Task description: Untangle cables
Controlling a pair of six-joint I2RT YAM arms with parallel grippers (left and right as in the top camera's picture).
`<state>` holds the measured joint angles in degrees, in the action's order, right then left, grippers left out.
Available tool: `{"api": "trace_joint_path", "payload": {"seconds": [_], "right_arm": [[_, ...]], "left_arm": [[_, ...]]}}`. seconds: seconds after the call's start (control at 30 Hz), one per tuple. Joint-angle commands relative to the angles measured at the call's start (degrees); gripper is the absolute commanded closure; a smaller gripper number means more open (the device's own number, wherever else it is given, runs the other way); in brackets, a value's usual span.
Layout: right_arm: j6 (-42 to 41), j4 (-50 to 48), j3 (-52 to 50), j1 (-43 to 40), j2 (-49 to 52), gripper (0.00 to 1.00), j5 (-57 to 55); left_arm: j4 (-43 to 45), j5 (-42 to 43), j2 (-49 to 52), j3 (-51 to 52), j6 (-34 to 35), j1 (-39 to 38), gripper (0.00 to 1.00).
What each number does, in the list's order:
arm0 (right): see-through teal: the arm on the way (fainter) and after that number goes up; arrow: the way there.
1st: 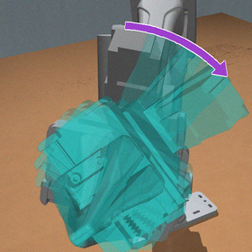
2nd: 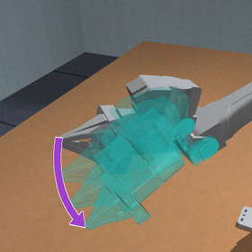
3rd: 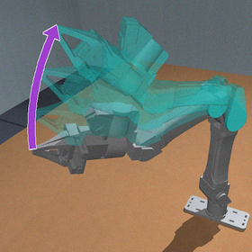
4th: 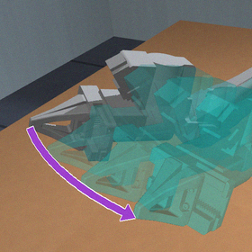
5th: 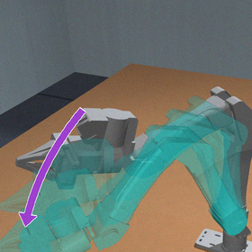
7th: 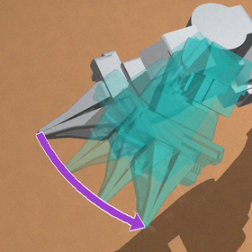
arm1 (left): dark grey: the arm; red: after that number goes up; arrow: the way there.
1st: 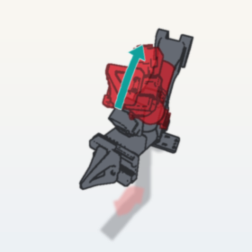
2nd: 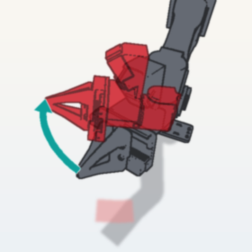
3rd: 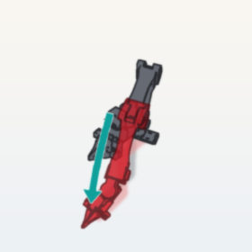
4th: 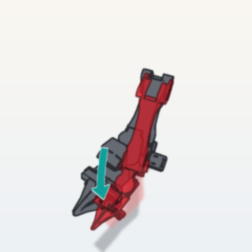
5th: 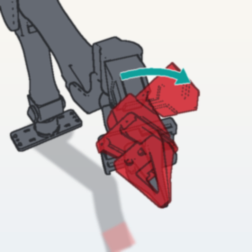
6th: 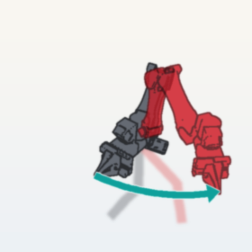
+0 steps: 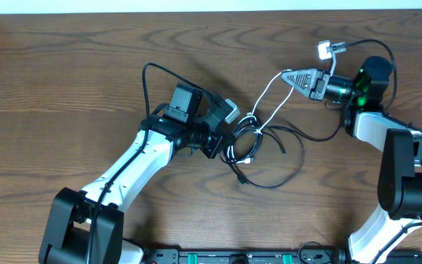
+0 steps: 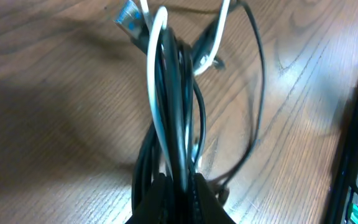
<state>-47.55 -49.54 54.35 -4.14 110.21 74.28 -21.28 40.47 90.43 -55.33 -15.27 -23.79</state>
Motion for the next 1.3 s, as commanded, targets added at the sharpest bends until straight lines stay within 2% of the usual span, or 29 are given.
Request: {"api": "trace_joint_path", "payload": {"seconds": [0.0,0.07,0.17,0.33,0.53,0.67,0.8,0.93,1.27], "right_arm": [[1.4,-0.2,0.4,-1.9,-0.2,0.98,-6.0],[0.5,-0.1,0.4,-1.0,-0.2,0.98,-4.7],[0.5,-0.2,0.4,2.3,-0.2,0.98,-2.4],[1.0,-0.4,0.4,9.4,-0.2,0.98,-1.8],[4.3,-5.9,0.4,13.9,-0.2,0.98,-4.5],[4.4,-7.8,0.5,11.3,-0.2,0.98,-6.3],[4.3,-7.7,0.5,6.3,-0.2,0.99,-5.6],[3.4,-7.7,0.5,2.8,-0.2,0.98,-0.9],[2.8,-5.9,0.5,2.7,-0.2,0.98,1.6]], "left_arm": [[-0.8,4.7,-0.5,0.0,-4.7,0.0,0.92],[1.3,11.4,-0.5,0.0,-8.5,0.0,0.93],[9.8,20.8,-0.5,0.0,-9.1,-0.1,0.93],[16.4,24.9,-0.5,0.0,-9.1,-0.3,0.92],[11.8,23.1,-0.5,0.0,-9.2,-1.2,0.92],[4.8,14.4,-0.5,0.0,-9.8,-1.0,0.93],[3.1,6.1,-0.5,0.0,-8.8,-0.9,0.92],[6.0,-3.0,-0.5,0.0,1.3,-0.8,0.93],[15.7,-21.1,-0.5,0.0,31.9,-0.8,0.92]]}}
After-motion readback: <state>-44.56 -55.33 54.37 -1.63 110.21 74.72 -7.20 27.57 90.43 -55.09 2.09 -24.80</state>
